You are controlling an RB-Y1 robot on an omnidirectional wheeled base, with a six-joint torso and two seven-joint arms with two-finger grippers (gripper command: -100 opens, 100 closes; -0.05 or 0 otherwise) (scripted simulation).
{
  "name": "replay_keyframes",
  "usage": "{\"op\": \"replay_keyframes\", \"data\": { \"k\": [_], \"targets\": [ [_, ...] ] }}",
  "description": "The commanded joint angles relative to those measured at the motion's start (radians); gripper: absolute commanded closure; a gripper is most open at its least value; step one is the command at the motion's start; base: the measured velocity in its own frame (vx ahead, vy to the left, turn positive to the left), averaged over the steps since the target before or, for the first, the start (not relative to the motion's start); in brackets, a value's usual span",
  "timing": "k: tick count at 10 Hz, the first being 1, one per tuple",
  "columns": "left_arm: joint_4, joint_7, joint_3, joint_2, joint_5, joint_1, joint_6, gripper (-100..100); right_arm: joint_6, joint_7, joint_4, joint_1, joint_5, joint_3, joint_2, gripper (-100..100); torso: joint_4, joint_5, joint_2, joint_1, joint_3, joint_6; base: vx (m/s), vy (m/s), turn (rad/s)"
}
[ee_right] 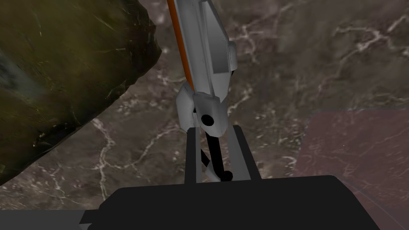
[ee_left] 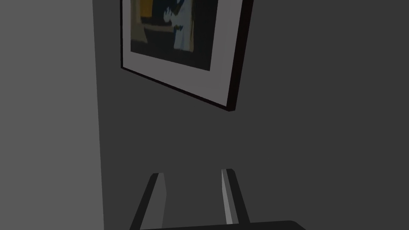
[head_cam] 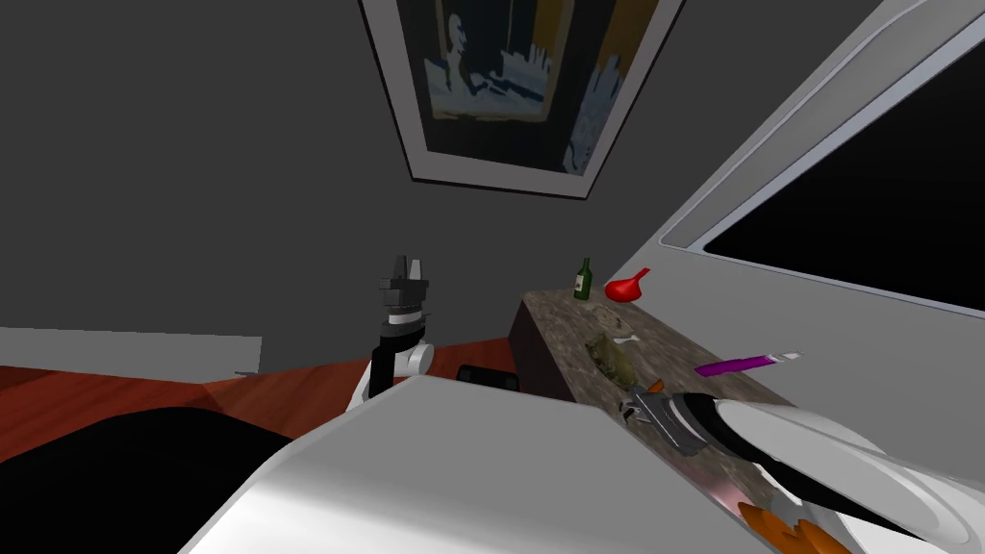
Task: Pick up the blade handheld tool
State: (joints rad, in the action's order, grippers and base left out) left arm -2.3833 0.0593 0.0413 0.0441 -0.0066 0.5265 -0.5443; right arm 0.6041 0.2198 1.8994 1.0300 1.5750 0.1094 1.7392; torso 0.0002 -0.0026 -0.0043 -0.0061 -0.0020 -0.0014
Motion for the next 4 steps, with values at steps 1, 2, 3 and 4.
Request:
{"op": "replay_keyframes", "data": {
  "k": [1, 2, 3, 4],
  "targets": [
    [0.0, 0.0, 0.0, 0.0, 0.0, 0.0, 0.0, 0, -0.004, -0.05, 0.017, -0.001, 0.014, 0.0, 0.011, 100, 0.0, 0.0, 0.0, 0.0, 0.0, 0.0, -0.07, -0.037, 0.08],
    [0.0, 0.0, 0.0, 0.0, 0.0, 0.0, 0.0, 0, -0.004, -0.064, 0.017, -0.001, 0.014, 0.0, 0.011, 100, 0.0, 0.0, 0.0, 0.0, 0.0, 0.001, -0.036, -0.017, -0.002],
    [0.0, 0.0, 0.0, 0.0, 0.0, 0.0, 0.0, 0, -0.004, -0.051, 0.016, 0.0, 0.014, 0.001, 0.01, 100, 0.0, 0.0, -0.001, 0.0, 0.0, 0.002, -0.011, -0.005, -0.005],
    [0.0, 0.0, 0.0, 0.0, 0.0, 0.0, 0.0, 0, -0.004, -0.055, 0.016, 0.0, 0.014, 0.001, 0.01, 0, 0.0, 0.0, -0.002, 0.001, -0.001, 0.001, 0.0, 0.0, 0.0]
  ]
}}
